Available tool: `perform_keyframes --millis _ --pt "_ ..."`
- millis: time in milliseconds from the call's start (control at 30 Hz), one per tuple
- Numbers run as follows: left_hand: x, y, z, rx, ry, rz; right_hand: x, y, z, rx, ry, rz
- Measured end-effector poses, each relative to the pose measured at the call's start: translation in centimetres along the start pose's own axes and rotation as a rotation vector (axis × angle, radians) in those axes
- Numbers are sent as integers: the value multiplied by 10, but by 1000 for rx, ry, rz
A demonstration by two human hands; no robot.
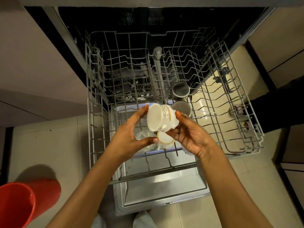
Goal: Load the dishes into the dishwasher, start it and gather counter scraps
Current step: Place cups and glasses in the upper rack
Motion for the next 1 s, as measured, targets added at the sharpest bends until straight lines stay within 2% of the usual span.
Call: perform_keyframes --millis 100,200,300,400,500,800,1000 --pt "-2 -13 -13 317 -78 -53 -3 14 -41 -152 247 177" --pt "-8 -37 -27 619 -199 -206 -7 14 -77 -540 530 337" --pt "-9 -41 -32 683 -266 -198 -3 -7 -88 -1012 727 387" --pt "-7 -37 -32 688 -286 -167 9 -34 -82 -1385 840 341" --pt "-8 -33 -32 671 -266 -143 22 -52 -73 -1610 894 284" --pt "-10 -29 -37 604 -241 -95 43 -80 -58 -1981 900 188" --pt "-10 -29 -47 576 -213 -137 54 -75 -57 -2042 839 155"
Point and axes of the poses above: each hand's wrist, its own x-axis towards the middle knuckle, its own y-axis out of the back of the hand, z = x × y, the point moved 9 cm from there along x, towards the middle knuckle, and after that the axes turned 12 degrees about z, right-handed, at the moved point
